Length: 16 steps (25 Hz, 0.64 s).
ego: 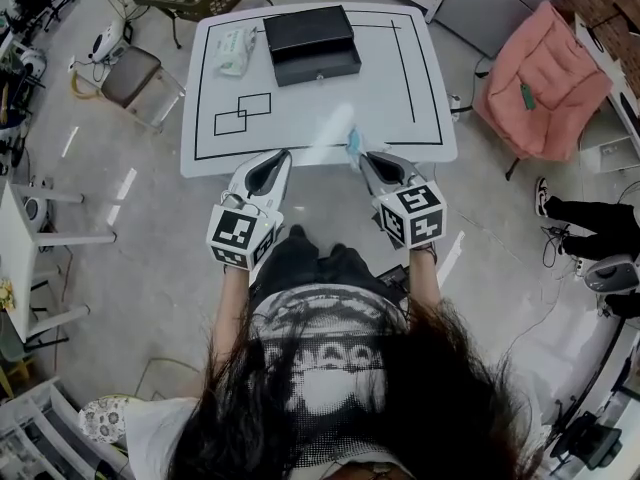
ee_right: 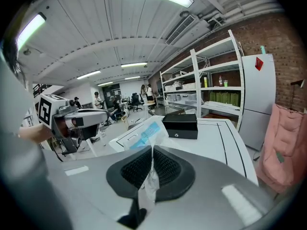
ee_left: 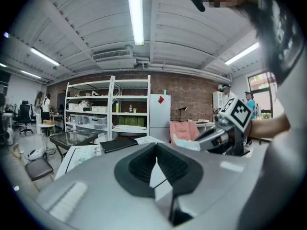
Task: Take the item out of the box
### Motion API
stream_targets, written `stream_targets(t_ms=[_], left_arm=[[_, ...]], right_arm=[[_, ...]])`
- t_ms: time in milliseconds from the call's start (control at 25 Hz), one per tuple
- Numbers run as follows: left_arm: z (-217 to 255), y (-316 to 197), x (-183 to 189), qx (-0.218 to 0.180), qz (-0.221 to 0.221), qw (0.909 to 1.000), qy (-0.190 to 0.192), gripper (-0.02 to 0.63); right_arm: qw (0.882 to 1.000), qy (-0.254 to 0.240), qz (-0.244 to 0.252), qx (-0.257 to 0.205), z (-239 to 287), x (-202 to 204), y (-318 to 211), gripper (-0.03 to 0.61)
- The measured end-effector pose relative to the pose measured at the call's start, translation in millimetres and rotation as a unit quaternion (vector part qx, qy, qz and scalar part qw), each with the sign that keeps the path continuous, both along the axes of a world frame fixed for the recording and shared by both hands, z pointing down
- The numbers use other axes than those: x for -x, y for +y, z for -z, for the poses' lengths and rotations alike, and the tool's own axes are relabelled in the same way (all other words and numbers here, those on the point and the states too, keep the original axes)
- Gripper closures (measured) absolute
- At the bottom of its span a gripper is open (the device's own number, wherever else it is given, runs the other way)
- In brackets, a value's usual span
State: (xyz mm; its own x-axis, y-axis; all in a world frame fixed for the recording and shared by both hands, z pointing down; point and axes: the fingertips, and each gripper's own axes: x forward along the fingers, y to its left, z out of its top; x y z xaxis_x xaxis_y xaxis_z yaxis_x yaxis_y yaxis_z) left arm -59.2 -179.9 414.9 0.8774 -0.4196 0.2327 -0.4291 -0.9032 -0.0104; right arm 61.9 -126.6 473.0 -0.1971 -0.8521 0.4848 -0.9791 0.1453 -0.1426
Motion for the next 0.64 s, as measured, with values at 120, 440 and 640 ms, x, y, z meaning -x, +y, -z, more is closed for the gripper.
stream_targets(t_ms=[120, 440, 640], left_arm=[[-1, 7, -6, 0.002, 0.001, 1.0, -0.006, 0.614], [-3, 19, -16, 0.005, 0.004, 0.9999, -0.011, 0.614], [-7, 25, -19, 0.005, 0.003, 0.9999, -0.012, 0.614]], right_arm=[[1.0, -0.001, 0.002, -0.001, 0, -6, 5, 0.565], [1.0, -0.003, 0.008, 0.003, -3, -17, 14, 0.565], [1.0, -0.004, 0.01, 0.003, -6, -19, 18, 0.565]])
